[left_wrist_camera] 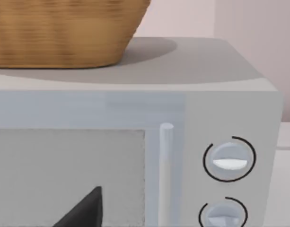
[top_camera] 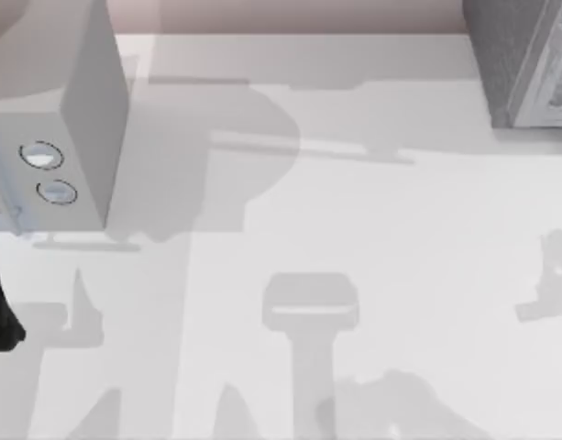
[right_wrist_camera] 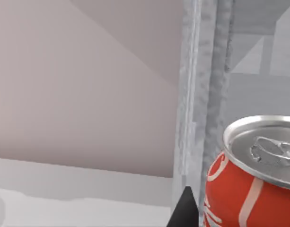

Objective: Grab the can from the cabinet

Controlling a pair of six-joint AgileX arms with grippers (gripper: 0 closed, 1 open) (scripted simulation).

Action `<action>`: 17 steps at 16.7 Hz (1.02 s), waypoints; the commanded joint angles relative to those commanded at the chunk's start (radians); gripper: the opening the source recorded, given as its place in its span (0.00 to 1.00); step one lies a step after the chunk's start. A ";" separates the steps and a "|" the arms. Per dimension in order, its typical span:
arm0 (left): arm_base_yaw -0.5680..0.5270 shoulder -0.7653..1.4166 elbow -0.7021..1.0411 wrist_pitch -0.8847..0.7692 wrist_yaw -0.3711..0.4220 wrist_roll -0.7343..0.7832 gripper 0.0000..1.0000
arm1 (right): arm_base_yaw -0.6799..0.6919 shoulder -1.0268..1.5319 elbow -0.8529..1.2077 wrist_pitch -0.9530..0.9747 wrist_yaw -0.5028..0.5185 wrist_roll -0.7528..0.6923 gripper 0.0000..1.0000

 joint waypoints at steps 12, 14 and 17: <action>0.000 0.000 0.000 0.000 0.000 0.000 1.00 | -0.361 1.278 0.320 1.070 -0.754 0.024 0.00; 0.000 0.000 0.000 0.000 0.000 0.000 1.00 | -0.412 1.475 0.350 1.221 -0.856 0.033 0.00; 0.000 0.000 0.000 0.000 0.000 0.000 1.00 | -0.472 1.716 0.374 1.385 -0.981 0.049 0.00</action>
